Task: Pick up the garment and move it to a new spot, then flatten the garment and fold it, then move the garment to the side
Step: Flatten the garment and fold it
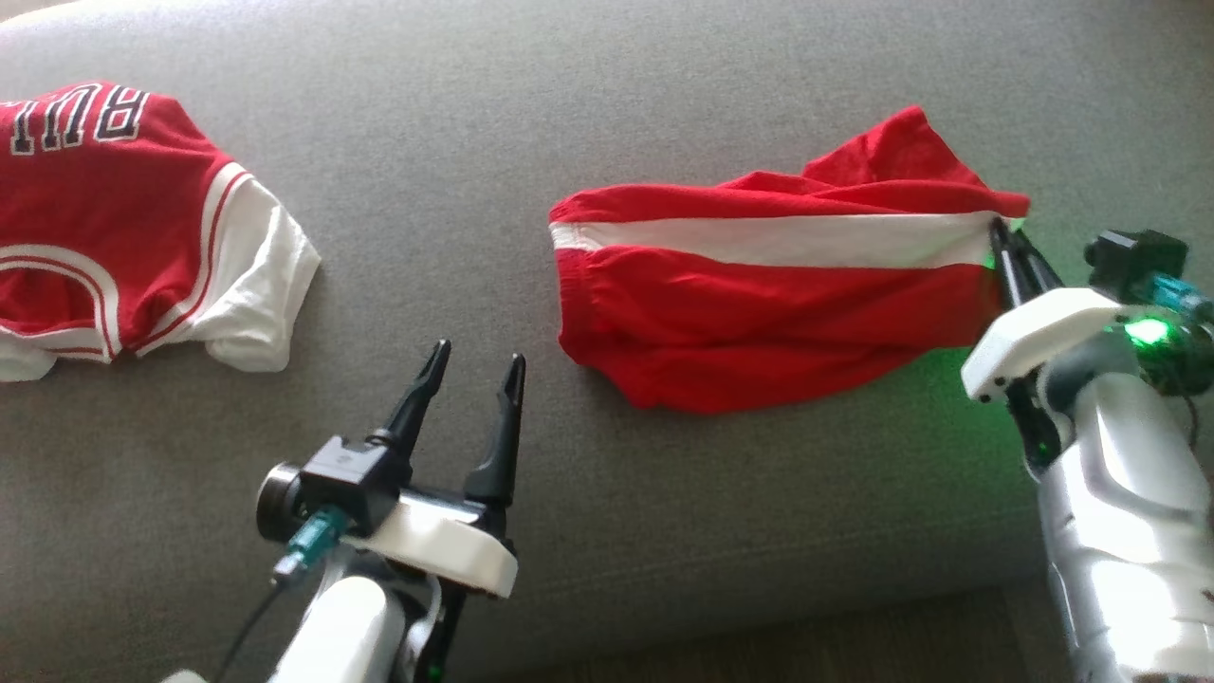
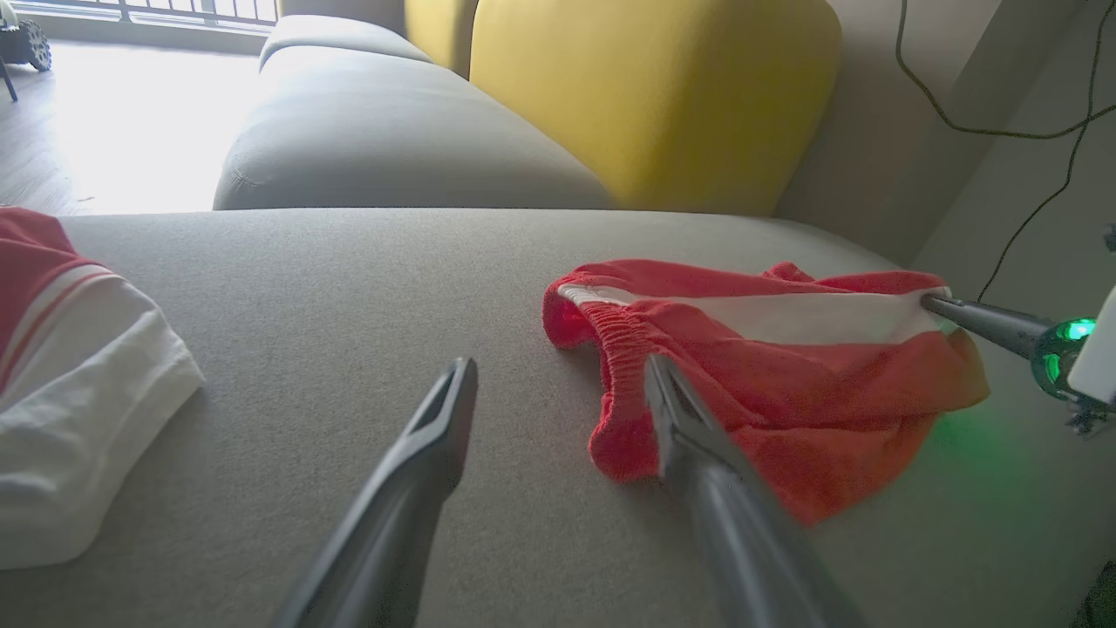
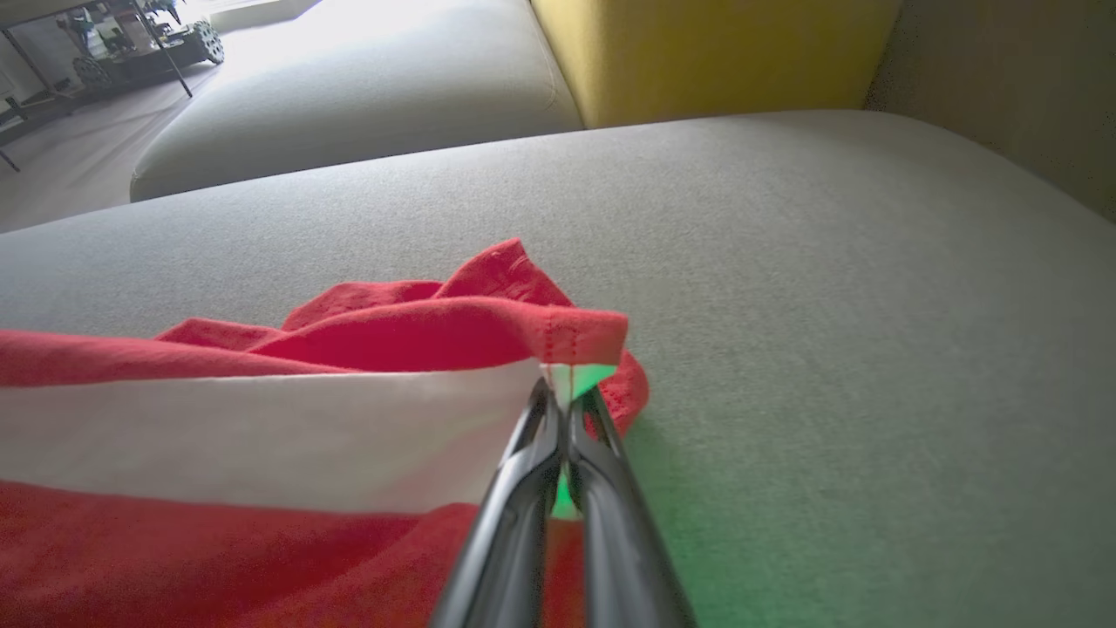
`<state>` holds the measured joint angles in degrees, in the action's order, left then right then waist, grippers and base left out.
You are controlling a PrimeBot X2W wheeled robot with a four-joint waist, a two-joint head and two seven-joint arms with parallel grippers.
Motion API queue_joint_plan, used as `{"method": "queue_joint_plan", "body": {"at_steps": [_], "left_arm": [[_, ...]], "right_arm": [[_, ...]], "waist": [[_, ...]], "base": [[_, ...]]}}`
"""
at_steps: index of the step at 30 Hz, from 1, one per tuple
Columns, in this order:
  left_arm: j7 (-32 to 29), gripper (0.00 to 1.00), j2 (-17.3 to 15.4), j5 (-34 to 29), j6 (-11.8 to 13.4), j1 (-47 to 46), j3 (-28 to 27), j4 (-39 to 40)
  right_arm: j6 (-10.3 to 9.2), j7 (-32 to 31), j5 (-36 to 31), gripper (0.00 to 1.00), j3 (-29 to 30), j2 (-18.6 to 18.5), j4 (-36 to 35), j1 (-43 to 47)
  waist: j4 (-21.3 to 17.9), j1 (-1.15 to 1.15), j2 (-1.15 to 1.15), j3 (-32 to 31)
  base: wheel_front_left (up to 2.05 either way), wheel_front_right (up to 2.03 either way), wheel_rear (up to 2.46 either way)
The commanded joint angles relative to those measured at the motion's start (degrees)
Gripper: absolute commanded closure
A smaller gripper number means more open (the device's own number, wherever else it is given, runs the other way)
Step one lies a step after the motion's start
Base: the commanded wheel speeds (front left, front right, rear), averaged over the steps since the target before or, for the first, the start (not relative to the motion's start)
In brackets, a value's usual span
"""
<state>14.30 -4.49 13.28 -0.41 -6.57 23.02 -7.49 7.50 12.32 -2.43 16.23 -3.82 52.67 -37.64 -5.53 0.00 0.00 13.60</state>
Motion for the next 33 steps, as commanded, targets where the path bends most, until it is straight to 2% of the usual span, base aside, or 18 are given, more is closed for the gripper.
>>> {"method": "queue_joint_plan", "body": {"at_steps": [1,8,12,15,19,27,30,33], "left_arm": [[0.69,0.00,0.12,0.98,0.06,-2.93,-2.43,2.04],[-2.57,0.00,0.52,6.04,-2.51,-8.64,-3.27,1.47],[-6.32,0.00,0.80,8.91,-3.88,-13.33,-2.67,-1.87],[-11.15,0.00,1.23,14.88,-5.44,-17.71,-1.29,-6.28],[-15.51,0.00,1.51,22.76,-5.93,-21.73,-1.02,-10.66],[-23.96,0.00,1.59,42.59,-0.52,-28.08,1.38,-15.69],[-26.85,0.00,1.60,46.42,0.74,-30.17,3.01,-16.69],[-28.65,0.00,1.60,46.55,1.48,-31.66,4.63,-17.67]], "right_arm": [[-0.01,0.75,-0.65,1.00,-0.78,-0.62,-2.92,1.14],[-0.01,-1.93,-0.98,1.00,-1.00,-0.64,-9.62,4.52],[-0.01,-3.81,-0.36,1.00,-1.56,-0.28,-12.59,5.74],[-0.01,-5.50,0.08,1.00,-2.33,-0.03,-14.99,6.74],[-0.01,-6.78,0.20,1.00,-2.93,0.04,-17.26,7.45],[-0.01,-8.50,-0.02,1.00,-3.47,-0.01,-20.65,8.57],[-0.01,-8.70,-0.04,1.00,-3.64,0.07,-21.42,8.94],[-0.01,-8.73,0.06,1.00,-3.73,0.16,-21.84,9.22]], "waist": [[-0.30,0.00,0.00,0.11],[-1.60,0.00,0.00,1.25],[-2.00,0.00,0.00,2.04],[-1.99,0.00,0.00,2.85],[-1.95,0.00,0.00,3.54],[-2.18,0.00,0.00,4.45],[-2.33,0.00,0.00,4.77],[-2.45,0.00,0.00,5.01]], "base": [[0.00,0.00,0.00],[0.00,0.00,0.00],[0.00,0.00,0.00],[0.00,0.00,0.00],[0.00,0.00,0.00],[0.00,0.00,0.00],[0.00,0.00,0.00],[0.00,0.00,0.00]]}}
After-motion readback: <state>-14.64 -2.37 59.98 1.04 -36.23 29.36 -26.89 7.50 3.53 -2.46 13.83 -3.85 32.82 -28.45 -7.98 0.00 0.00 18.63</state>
